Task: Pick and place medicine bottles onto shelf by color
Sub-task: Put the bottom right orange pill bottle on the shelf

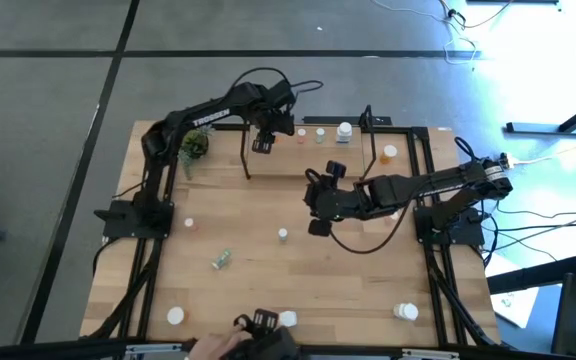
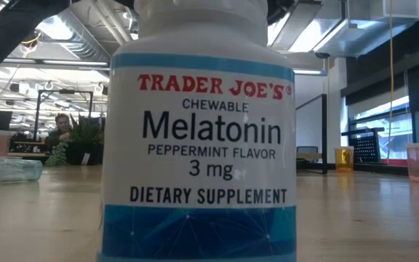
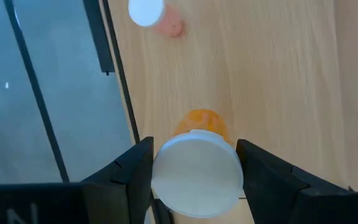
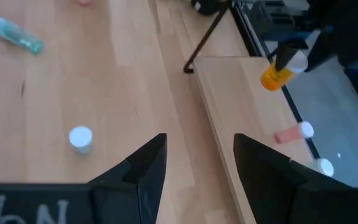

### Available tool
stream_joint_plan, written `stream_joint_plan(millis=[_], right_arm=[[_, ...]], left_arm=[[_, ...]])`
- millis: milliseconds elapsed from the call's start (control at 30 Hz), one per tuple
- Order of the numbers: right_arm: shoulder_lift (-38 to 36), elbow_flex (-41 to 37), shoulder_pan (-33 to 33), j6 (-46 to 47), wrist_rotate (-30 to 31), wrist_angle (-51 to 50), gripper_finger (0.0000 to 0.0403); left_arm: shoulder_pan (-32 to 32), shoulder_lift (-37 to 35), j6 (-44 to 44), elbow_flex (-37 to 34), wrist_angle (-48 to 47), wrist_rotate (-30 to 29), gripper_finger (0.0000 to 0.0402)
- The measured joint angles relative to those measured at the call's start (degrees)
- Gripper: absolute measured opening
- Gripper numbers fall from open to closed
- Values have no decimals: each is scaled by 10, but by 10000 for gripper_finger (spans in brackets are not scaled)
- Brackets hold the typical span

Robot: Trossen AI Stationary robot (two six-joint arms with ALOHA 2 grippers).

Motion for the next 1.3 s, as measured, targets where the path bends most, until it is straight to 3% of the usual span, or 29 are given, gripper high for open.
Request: stream_joint_plan(millis=[333,567,733,1033,1300], right_arm=[[0,0,-18,20,0,-17,188],[0,-7,-39,27,5,-3,188],[0,-45,-56,42,55,33,188],[0,-52,-65,40,94,66,188],[0,-52,-65,40,95,67,188]], left_arm=[[13,4,29,0,6,59,193],[30,4,29,0,16,57,193],[34,4,29,0,16,58,193],[32,6,29,0,14,58,193],[29,29,39,-1,26,34,193]])
